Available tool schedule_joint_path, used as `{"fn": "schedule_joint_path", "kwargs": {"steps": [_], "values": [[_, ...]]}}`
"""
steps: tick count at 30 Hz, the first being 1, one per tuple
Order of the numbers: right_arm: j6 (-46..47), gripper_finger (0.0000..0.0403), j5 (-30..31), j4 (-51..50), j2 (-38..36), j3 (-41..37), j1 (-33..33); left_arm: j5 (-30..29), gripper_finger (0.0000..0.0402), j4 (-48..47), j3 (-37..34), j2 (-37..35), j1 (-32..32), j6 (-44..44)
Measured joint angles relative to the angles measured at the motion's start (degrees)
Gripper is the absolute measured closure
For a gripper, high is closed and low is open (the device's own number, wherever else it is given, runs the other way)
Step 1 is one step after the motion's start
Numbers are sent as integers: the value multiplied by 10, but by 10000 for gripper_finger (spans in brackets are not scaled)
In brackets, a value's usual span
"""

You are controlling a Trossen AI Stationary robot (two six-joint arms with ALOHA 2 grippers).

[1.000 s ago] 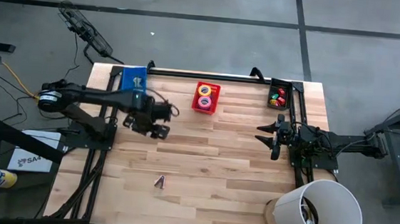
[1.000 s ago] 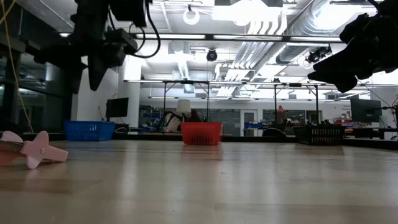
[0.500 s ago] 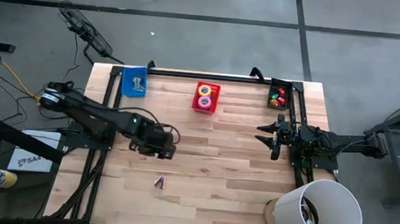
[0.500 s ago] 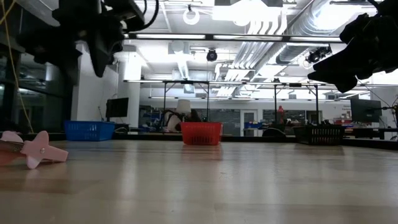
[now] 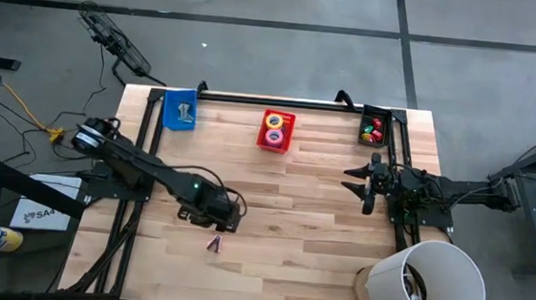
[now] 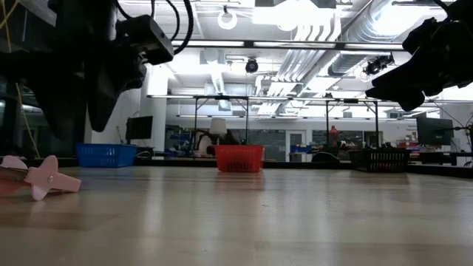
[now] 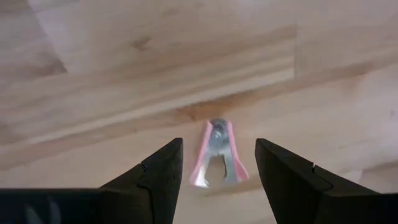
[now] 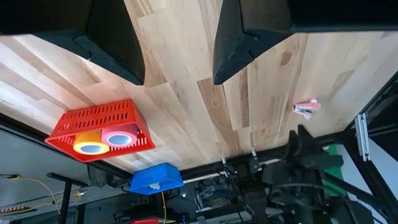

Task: Pick and place Stapler, Stapler remover, tape
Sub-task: Put the pink staple remover into the blue bin

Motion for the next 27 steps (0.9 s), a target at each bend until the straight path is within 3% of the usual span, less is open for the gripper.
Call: {"fn": "schedule_joint_path", "kwargs": {"steps": [18,27], "values": [[0,222,0,1,0,-1,0,76,204,64,1,87,-1,5],[0,221,0,1,0,-1,0,82,204,70,1,88,-1,6]]}}
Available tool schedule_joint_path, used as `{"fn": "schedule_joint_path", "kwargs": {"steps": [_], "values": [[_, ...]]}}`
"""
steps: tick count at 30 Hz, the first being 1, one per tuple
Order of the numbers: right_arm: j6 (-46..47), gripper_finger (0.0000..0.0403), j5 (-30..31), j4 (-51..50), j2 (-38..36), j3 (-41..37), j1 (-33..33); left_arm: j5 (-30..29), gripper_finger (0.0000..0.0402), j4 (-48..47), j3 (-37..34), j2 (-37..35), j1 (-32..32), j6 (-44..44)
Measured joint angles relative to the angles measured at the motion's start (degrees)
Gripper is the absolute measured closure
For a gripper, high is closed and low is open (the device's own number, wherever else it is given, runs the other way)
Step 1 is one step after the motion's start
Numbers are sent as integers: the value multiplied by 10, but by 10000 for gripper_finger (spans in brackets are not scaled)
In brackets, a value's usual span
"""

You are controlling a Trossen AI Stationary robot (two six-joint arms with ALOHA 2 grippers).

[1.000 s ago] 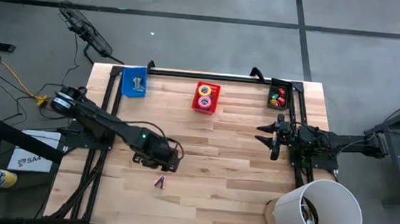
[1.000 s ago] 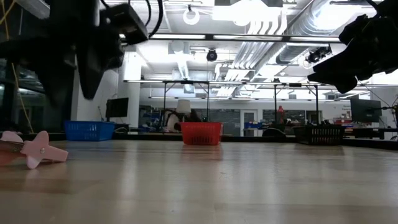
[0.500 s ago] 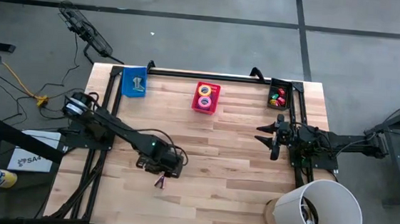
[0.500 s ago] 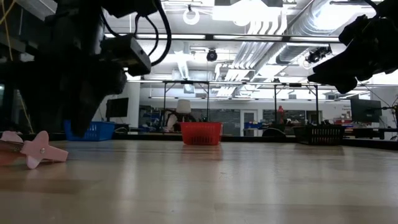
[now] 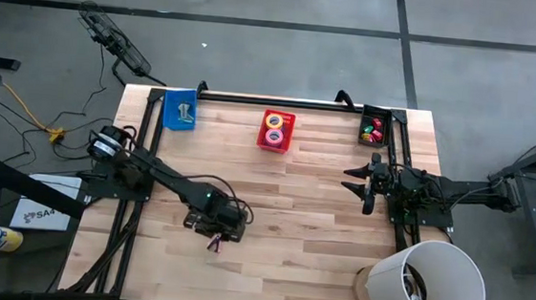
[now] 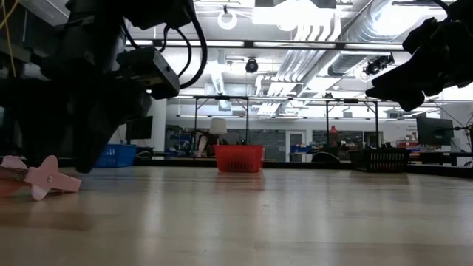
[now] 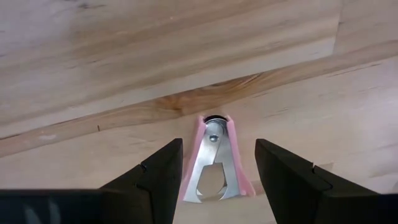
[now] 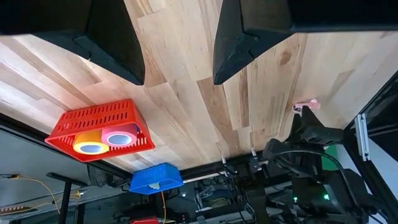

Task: Pick and place Stapler, Stapler remover, tape
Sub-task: Put the pink staple remover into the blue bin

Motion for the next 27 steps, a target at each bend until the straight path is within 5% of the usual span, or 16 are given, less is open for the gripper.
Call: {"fn": "schedule_joint_path", "kwargs": {"steps": [27], "values": [[0,222,0,0,0,0,0,7,204,12,0,5,-16,-6]]}}
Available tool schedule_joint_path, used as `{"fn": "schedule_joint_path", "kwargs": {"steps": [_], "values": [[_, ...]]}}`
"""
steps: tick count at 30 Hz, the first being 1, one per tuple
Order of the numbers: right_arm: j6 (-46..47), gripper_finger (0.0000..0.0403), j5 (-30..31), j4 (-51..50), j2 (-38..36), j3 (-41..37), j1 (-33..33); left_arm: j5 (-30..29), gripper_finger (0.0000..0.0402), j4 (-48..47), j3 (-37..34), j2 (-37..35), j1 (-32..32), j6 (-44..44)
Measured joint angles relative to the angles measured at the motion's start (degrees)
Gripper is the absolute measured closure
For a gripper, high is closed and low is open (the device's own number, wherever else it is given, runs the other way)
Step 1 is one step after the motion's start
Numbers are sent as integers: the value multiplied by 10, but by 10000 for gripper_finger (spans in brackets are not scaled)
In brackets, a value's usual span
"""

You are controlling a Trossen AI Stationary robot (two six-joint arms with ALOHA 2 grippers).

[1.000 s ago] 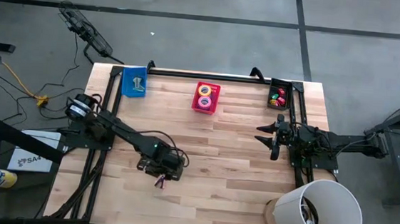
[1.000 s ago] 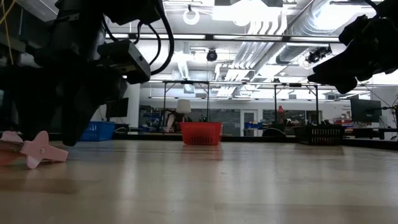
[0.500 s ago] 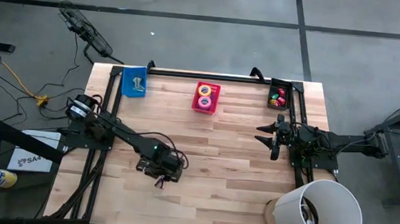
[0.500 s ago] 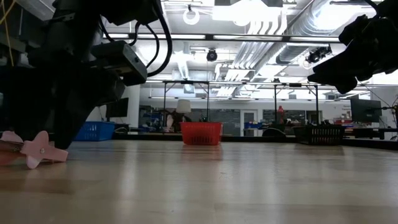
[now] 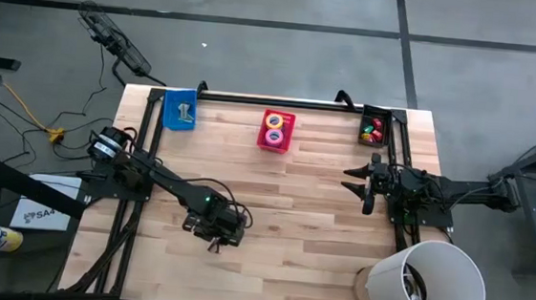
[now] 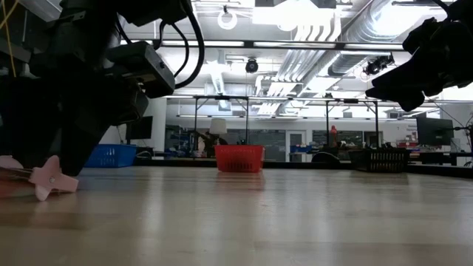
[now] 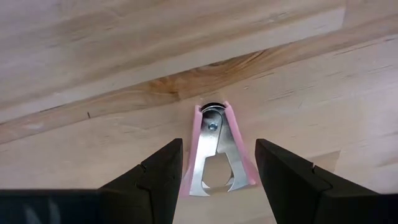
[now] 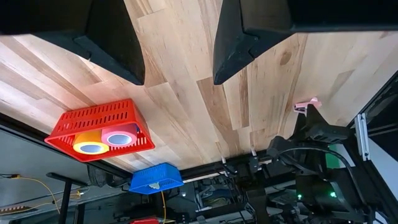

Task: Pick and place Stapler, Stapler remover, tape
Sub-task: Put the pink staple remover into the blue bin

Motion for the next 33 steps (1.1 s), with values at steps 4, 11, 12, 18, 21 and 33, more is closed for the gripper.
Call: {"fn": "schedule_joint_path", "kwargs": {"steps": [4,11,12,18,21,33], "values": [[0,222,0,0,0,0,0,0,204,0,0,0,0,-1],[0,221,0,0,0,0,0,1,204,0,0,0,0,-1],[0,221,0,0,0,0,0,1,204,-1,0,0,0,-1],[0,222,0,0,0,0,0,19,204,0,1,26,0,-2],[0,222,0,0,0,0,0,26,204,1,2,36,1,-2],[0,221,0,0,0,0,0,40,217,-14,2,41,1,26]]}}
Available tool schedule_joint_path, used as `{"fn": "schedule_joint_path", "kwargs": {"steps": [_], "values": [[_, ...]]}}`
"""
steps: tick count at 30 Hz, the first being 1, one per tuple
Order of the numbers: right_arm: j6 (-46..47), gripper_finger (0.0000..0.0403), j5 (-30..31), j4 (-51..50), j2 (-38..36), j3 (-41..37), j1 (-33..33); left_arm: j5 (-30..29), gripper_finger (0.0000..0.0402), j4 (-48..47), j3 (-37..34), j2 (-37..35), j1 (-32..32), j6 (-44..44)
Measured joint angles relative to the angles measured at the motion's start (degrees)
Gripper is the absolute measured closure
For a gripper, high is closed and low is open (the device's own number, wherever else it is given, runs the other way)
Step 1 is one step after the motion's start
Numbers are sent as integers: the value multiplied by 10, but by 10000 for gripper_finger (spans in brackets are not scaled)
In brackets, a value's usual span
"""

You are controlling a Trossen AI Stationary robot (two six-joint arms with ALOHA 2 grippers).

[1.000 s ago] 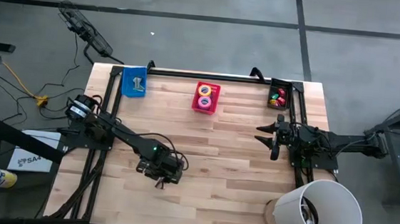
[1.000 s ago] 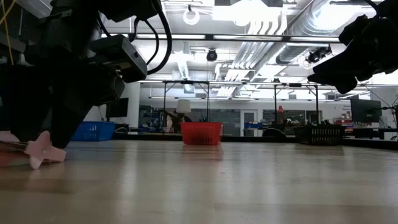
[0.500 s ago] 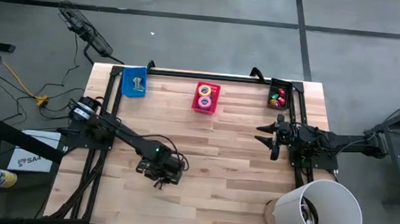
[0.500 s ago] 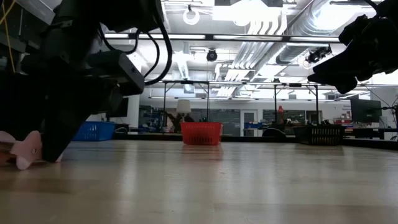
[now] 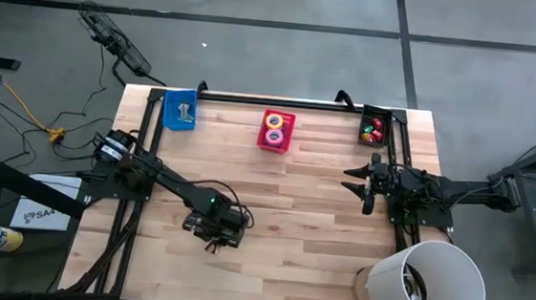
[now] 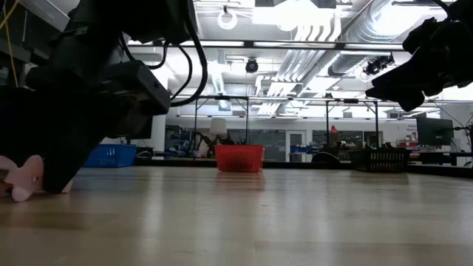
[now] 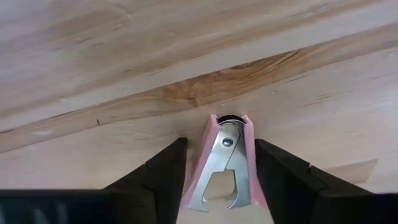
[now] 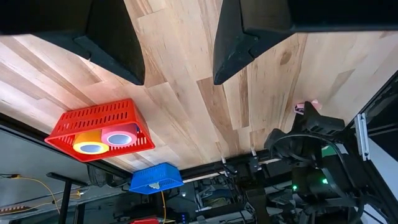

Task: Pick and place Stapler, Stapler remover, tape
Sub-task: Put the pink staple remover into the blue bin

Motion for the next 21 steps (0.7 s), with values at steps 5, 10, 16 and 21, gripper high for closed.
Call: {"fn": "schedule_joint_path", "kwargs": {"steps": [5,10,16,21], "values": [[0,221,0,0,0,0,0,2,264,-4,-1,0,0,1],[0,222,0,0,0,0,0,6,310,-7,-1,1,0,10],[0,222,0,0,0,0,0,13,314,-5,-1,1,0,19],[0,222,0,0,0,0,0,-10,311,-45,22,-1,-1,44]]}}
